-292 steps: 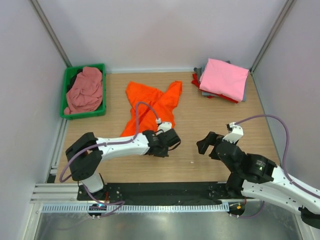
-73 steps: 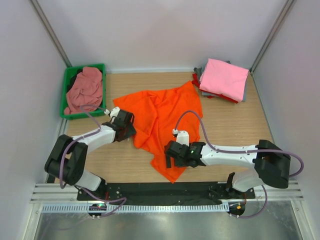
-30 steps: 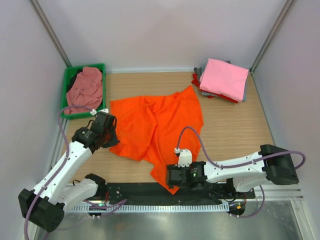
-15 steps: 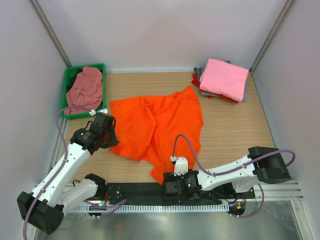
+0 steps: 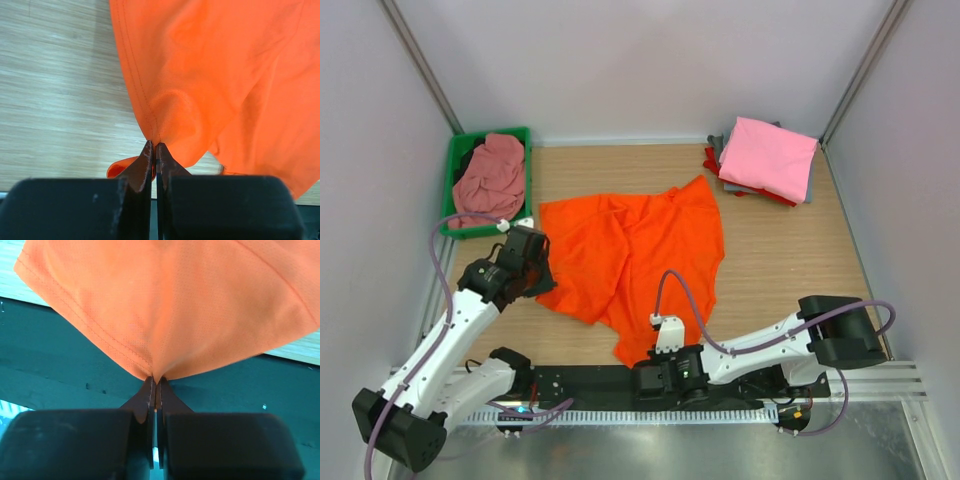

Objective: Fold and stack the t-shirts
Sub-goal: Flatten the tshirt out

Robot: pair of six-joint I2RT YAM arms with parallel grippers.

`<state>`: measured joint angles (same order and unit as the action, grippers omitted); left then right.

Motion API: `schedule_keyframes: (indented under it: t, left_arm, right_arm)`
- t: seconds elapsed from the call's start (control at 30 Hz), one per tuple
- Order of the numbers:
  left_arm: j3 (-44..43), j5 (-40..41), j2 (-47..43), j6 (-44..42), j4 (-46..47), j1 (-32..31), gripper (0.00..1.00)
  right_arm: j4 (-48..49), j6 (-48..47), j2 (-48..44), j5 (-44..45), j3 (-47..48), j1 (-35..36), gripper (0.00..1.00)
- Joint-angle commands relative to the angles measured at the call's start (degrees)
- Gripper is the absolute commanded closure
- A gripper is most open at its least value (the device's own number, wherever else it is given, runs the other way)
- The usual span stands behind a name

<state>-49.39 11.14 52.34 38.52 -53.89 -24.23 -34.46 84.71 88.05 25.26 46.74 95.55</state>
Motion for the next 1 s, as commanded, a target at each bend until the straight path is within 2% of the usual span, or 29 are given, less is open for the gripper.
schedule_keyframes:
  t: [0.0, 0.07, 0.1, 0.17, 0.2, 0.3, 0.37, 0.57, 0.67, 0.83, 0.97]
  left_arm:
    - [-2.73, -0.49, -2.32, -0.99, -0.42, 0.32, 1.0]
    - [-3.6, -1.81, -4.25, -1.78, -0.52, 0.32, 1.0]
    - [-4.48, -1.99, -6.52, -2.13, -0.95, 0.32, 1.0]
    - [-7.72, -2.08, -8.82, -3.45, -2.61, 0.32, 1.0]
    - [-9.22, -2.0, -10.57, -4.06, -3.23, 0.32, 1.0]
    - [-15.72, -2.0, -12.43, -5.91, -6.4, 0.32, 1.0]
    - [-20.54, -2.17, -13.49, -6.96, -8.41, 0.32, 1.0]
    - [-32.23, -3.84, -14.46, -10.21, -11.06, 0.32, 1.0]
    - [-38.75, -5.51, -14.19, -11.71, -11.15, 0.32, 1.0]
    - [-51.04, -5.87, -13.4, -16.63, -12.73, 0.32, 1.0]
    - [-54.67, -4.11, -13.4, -17.08, -12.56, -0.64, 1.0]
  right_arm:
    - [-8.82, 3.96, -3.93, 6.18, 1.59, 0.6, 0.99]
    - [-15.86, 5.55, -9.17, 9.44, 3.43, 0.6, 0.99]
    - [-24.0, 7.65, -11.04, 11.46, 6.32, 0.6, 0.99]
    - [-32.04, 9.5, -15.52, 17.51, 9.75, 0.69, 0.99]
    - [-39.04, 10.21, -19.89, 19.2, 13.6, 0.69, 0.99]
    - [-46.65, 10.4, -26.93, 25.88, 19.42, 0.69, 0.99]
    - [-49.39, 6.03, -29.85, 28.87, 24.52, 0.69, 0.99]
    - [-42.72, -17.24, -38.47, 33.8, 35.86, 0.69, 0.99]
    - [-39.12, -25.88, -42.06, 34.16, 41.4, 0.69, 0.99]
    - [-27.97, -44.6, -48.22, 29.96, 48.35, 0.43, 0.99]
    - [-15.75, -59.45, -52.19, 28.88, 48.36, -2.02, 0.99]
